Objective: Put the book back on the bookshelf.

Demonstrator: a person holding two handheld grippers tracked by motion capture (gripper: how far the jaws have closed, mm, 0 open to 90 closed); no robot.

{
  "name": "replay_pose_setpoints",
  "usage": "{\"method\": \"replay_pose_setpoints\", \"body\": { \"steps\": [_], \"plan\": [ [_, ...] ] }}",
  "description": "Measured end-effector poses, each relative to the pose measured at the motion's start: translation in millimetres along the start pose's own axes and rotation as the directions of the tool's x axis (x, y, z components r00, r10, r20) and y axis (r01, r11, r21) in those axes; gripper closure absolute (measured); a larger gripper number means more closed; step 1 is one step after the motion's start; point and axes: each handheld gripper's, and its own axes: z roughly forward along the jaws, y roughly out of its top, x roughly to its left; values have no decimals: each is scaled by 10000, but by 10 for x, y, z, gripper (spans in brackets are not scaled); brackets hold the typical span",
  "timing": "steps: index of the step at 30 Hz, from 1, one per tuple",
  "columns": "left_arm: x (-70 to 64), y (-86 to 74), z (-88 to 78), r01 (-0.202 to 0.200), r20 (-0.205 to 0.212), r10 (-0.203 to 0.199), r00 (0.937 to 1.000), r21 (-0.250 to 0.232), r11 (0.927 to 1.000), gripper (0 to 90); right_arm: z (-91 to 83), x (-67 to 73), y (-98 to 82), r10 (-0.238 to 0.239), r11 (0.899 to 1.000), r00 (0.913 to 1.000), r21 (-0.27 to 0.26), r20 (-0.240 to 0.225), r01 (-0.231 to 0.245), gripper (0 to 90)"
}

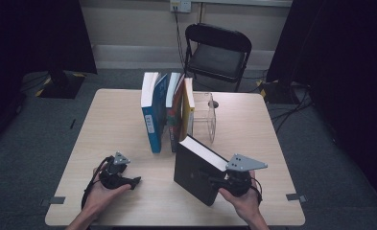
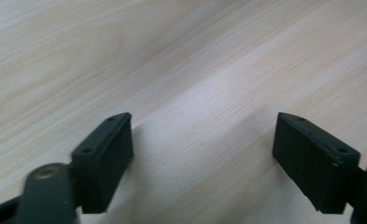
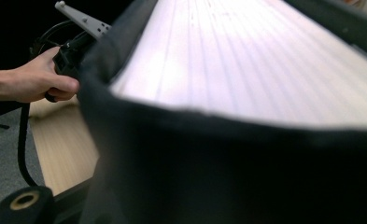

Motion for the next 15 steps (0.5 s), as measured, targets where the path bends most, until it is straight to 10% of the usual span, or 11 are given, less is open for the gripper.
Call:
{"method": "replay_pose_setpoints", "body": {
  "steps": [15],
  "plan": [
    [42, -76, 84, 450, -387, -482, 9981, -788, 9959, 24, -142, -458, -3, 511, 9987, 9906, -56, 1267, -508, 522]
  ]
}}
